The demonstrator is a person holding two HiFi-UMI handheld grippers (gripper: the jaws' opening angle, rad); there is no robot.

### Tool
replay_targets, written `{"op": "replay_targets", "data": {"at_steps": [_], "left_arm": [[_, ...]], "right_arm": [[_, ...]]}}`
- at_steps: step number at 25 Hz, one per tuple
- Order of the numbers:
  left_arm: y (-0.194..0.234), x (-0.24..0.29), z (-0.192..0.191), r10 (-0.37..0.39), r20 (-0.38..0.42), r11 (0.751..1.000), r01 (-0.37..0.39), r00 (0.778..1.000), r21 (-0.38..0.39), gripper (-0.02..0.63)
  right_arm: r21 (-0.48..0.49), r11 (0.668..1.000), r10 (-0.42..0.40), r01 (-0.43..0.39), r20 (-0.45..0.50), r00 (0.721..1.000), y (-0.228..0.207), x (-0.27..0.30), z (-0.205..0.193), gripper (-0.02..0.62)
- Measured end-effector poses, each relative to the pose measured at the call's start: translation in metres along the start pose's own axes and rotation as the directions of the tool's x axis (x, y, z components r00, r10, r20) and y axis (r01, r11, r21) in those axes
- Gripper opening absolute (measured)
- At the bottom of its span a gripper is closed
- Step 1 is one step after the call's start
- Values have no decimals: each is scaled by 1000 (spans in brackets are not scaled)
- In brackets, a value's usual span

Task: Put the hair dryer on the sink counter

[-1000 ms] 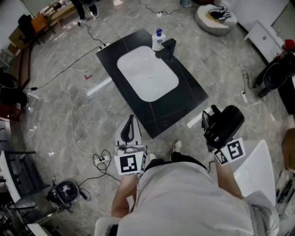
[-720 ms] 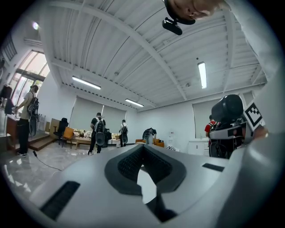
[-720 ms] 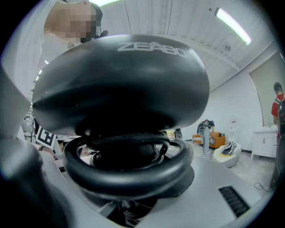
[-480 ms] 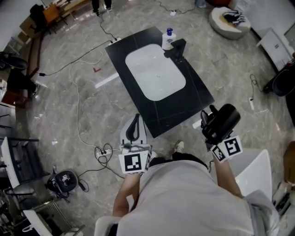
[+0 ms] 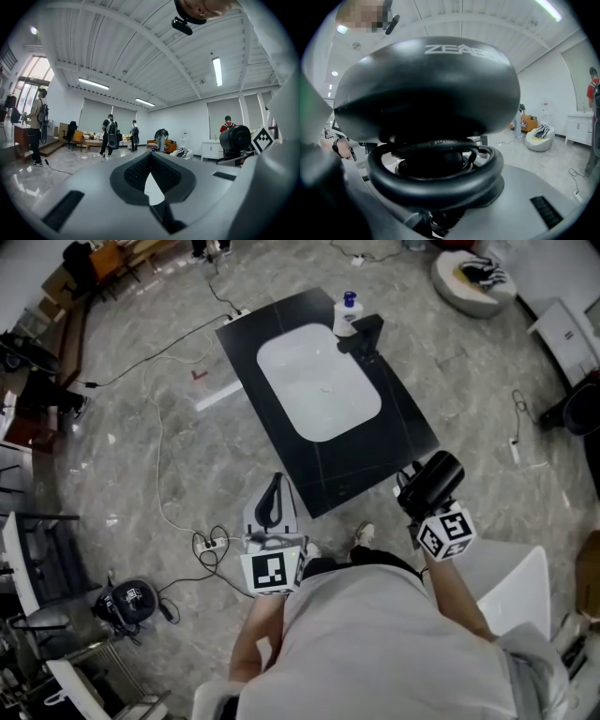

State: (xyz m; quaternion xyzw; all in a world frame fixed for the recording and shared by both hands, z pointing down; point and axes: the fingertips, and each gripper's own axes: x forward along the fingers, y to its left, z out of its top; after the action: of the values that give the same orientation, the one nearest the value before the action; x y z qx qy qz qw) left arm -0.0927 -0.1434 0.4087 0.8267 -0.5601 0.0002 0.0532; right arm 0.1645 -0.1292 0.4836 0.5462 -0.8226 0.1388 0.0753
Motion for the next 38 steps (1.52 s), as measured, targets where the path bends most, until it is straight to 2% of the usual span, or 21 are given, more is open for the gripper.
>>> {"op": "replay_targets", "data": {"at_steps": [9, 17, 25, 29, 35, 38], "left_arm": [[-3, 2, -8, 4, -21, 1000, -5, 1000, -4, 2], [1, -3, -9, 39, -33, 999, -39, 999, 1, 2], [3, -11, -17, 79, -60, 997, -79, 995, 8, 2], [4, -12, -19, 100, -69, 995, -99, 993, 7, 2], [2, -13, -21, 110, -75, 994, -110, 991, 6, 2], [0, -11, -24, 112, -79, 994, -112, 991, 3, 2]], "right_arm": [[13, 1000, -2, 3, -75, 997, -10, 32, -33, 175], [12, 1000, 5, -2, -200, 980, -22, 70, -76, 172], [-7, 1000, 25, -29, -332, 943, -30, 102, -119, 170], [-36, 999, 8, -24, -387, 922, -37, 112, -131, 170], [-5, 1000, 16, -20, -425, 905, -39, 122, -140, 170], [-21, 999, 19, -32, -454, 891, -41, 129, -147, 170]]}}
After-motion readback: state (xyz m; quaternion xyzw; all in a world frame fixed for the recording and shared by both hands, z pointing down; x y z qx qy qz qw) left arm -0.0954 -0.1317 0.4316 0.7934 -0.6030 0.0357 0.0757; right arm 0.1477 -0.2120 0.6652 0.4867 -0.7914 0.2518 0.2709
